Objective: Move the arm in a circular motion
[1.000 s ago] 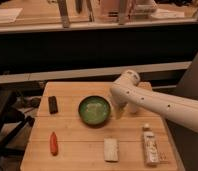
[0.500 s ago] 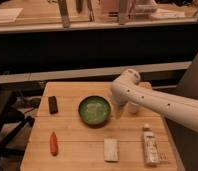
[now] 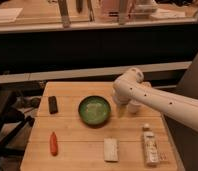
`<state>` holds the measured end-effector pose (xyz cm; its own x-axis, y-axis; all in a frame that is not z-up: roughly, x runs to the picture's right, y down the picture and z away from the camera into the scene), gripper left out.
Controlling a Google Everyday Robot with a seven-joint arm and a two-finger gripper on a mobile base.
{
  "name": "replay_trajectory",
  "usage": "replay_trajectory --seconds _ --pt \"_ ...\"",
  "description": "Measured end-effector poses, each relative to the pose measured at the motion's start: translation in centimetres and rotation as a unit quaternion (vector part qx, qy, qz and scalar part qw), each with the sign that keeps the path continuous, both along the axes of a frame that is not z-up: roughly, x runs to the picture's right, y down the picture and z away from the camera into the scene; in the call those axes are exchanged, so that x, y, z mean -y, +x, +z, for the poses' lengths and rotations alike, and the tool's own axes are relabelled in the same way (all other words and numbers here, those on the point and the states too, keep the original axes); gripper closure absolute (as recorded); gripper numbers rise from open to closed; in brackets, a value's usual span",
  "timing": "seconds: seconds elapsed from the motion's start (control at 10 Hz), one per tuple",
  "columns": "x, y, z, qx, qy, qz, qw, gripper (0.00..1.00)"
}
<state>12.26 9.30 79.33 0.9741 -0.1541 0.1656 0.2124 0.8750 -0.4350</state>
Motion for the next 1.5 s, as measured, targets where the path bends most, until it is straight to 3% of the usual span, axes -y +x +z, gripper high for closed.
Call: replay_trajectory --seconds 1.5 --pt "-0.2 1.9 0.2 -0.009 -0.029 0.011 0.9995 0.2"
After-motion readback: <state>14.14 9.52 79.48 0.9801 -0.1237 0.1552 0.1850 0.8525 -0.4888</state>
